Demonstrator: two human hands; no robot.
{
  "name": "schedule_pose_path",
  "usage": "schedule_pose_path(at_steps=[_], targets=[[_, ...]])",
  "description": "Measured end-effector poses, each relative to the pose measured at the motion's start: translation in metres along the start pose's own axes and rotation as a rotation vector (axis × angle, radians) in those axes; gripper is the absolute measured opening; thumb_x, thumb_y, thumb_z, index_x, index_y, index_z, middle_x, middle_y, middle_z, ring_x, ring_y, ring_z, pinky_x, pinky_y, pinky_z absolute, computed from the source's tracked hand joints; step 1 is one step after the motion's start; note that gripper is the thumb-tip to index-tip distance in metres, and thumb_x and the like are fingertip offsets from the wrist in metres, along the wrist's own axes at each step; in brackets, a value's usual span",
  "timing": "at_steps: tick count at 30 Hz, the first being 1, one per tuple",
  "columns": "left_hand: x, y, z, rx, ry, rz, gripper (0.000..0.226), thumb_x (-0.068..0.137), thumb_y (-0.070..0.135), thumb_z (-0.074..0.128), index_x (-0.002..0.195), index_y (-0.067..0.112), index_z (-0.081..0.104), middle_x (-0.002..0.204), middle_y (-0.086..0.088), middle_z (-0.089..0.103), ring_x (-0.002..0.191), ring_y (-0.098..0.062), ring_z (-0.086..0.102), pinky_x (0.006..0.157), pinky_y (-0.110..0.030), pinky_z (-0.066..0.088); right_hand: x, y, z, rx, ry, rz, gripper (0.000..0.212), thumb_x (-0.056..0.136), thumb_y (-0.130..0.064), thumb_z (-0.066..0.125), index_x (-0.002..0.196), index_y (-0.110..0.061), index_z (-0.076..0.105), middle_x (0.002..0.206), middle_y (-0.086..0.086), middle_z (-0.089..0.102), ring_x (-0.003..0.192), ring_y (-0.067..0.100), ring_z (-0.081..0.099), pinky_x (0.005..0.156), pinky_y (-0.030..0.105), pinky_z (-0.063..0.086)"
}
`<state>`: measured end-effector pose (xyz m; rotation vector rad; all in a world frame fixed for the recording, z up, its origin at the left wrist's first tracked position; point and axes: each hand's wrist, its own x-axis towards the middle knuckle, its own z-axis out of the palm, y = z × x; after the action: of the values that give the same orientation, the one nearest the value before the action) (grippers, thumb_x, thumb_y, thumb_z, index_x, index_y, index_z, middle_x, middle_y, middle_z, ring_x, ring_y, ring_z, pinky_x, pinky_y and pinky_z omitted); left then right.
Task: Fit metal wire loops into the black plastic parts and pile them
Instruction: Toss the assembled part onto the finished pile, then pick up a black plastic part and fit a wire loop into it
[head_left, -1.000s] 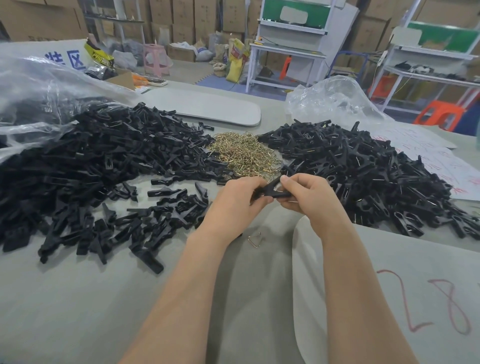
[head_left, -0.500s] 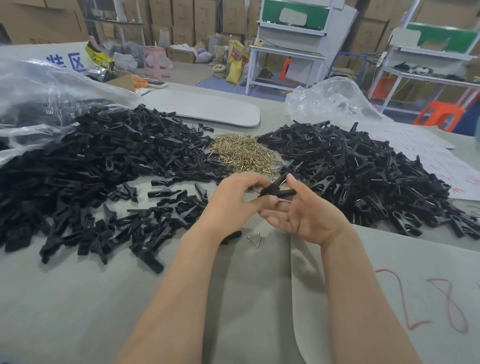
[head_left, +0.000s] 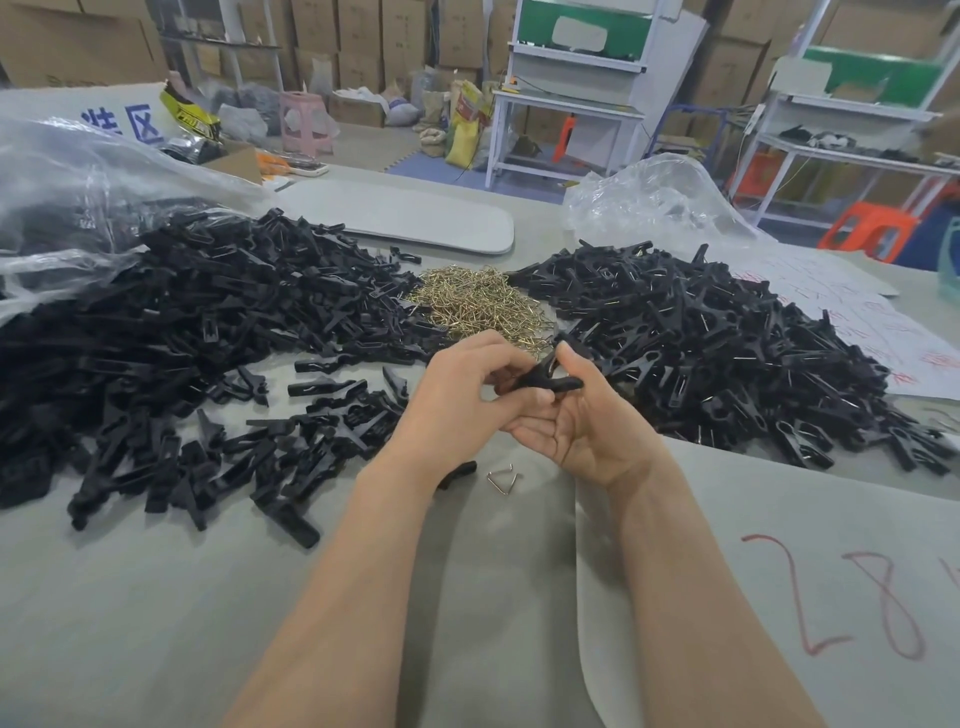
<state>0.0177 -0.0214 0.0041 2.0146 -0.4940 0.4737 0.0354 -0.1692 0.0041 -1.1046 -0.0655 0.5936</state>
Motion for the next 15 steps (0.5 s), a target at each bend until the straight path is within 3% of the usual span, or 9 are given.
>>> schedule_pose_path(at_steps=[5, 9, 11, 15], targets=[[0.000, 0.001, 0.001, 0.000, -0.011, 0.000, 0.015, 0.076, 0.018, 0.078, 0.088, 0.015, 0.071, 0.084, 0.004, 0.061, 0.080, -0.013, 0.058, 0.079, -0.033, 0.049, 0.000, 0.000, -0.001, -0.001, -0.016, 0.006, 0.054, 0.069, -0.052, 0.056, 0.080, -0.004, 0.077, 0.077, 0.019, 0.072, 0.070, 0.023, 0.073, 0.058, 0.025, 0.059], [0.000, -0.003, 0.000, 0.046, -0.021, -0.020, 0.013, 0.079, 0.021, 0.075, 0.090, 0.018, 0.069, 0.085, 0.003, 0.059, 0.080, -0.012, 0.054, 0.077, -0.023, 0.044, 0.000, -0.001, -0.001, -0.061, -0.008, 0.030, 0.059, 0.069, -0.055, 0.057, 0.090, -0.003, 0.073, 0.078, 0.017, 0.073, 0.072, 0.023, 0.073, 0.060, 0.025, 0.059], [0.000, -0.008, 0.000, 0.113, -0.041, -0.050, 0.015, 0.080, 0.022, 0.073, 0.092, 0.014, 0.067, 0.086, 0.002, 0.058, 0.079, -0.011, 0.051, 0.075, -0.017, 0.039, 0.001, -0.004, 0.000, -0.204, 0.056, 0.046, 0.060, 0.072, -0.056, 0.059, 0.100, -0.004, 0.066, 0.080, 0.017, 0.073, 0.075, 0.024, 0.073, 0.061, 0.026, 0.059], [-0.001, -0.015, 0.000, 0.285, -0.104, -0.129, 0.018, 0.082, 0.027, 0.071, 0.090, 0.015, 0.061, 0.086, 0.007, 0.052, 0.084, -0.012, 0.051, 0.078, -0.028, 0.042, 0.000, -0.006, 0.002, -0.525, 0.263, -0.042, 0.032, 0.089, -0.039, 0.060, 0.097, -0.010, 0.068, 0.081, 0.013, 0.073, 0.071, 0.020, 0.072, 0.058, 0.024, 0.056]])
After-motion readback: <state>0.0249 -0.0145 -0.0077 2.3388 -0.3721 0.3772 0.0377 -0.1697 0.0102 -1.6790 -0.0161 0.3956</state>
